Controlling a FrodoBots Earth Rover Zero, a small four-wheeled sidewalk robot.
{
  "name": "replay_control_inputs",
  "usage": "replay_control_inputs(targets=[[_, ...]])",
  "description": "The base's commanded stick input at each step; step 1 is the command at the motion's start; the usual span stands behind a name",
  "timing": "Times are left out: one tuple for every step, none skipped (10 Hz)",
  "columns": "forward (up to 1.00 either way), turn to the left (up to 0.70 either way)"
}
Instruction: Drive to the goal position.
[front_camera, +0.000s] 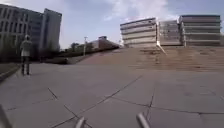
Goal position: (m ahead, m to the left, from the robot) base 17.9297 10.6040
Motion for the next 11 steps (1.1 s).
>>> replay_control_inputs(targets=[[0.7,0.14],[0.7,0.14],[0.7,0.14],[0.7,0.14],[0.7,0.14],[0.7,0.14],[0.7,0.14],[0.7,0.14],[0.7,0.14],[0.7,0.14],[0.7,0.14]])
